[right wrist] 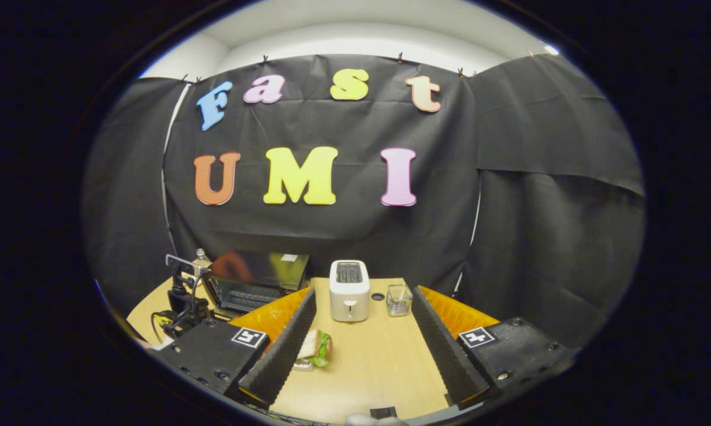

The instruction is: Open the electric oven with the left hand, put the food in, and close the electric oven.

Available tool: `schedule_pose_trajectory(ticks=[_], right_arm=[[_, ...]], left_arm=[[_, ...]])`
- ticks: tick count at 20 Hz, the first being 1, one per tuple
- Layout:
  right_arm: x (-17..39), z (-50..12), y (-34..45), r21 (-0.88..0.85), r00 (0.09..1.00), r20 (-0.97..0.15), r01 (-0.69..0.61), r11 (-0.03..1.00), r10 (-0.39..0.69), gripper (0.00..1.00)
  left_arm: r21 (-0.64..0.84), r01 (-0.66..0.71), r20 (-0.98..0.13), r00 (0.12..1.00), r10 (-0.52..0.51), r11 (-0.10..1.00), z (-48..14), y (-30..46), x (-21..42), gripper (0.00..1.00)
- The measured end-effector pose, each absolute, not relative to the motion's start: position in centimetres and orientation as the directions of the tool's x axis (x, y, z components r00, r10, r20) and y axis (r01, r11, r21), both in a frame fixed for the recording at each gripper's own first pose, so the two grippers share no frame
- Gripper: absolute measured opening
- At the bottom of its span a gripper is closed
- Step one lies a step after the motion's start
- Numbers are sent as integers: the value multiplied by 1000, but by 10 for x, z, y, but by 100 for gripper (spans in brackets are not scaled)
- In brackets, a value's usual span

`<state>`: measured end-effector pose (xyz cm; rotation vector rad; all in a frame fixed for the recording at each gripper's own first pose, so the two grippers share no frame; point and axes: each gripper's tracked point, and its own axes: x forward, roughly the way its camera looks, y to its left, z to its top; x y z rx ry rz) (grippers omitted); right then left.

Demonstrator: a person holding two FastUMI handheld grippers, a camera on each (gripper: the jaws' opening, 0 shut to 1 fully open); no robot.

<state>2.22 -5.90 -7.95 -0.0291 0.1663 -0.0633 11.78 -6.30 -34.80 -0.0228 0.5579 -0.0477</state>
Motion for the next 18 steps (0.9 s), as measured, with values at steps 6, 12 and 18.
schedule_pose_trajectory(ticks=[6, 12, 18], right_arm=[[19, -86, -58, -42, 981, -179, 62, 997, -68, 100], [17, -95, -60, -42, 977, -200, 67, 997, -74, 100], [17, -108, -65, -45, 969, -233, 67, 997, -76, 100]], left_arm=[[-33, 41, -560, 827, -53, 999, -368, -64, 104, 99], [-45, 38, -620, 783, -57, 998, -395, -67, 90, 97], [-82, 8, -729, 681, -65, 997, -437, -69, 77, 95]])
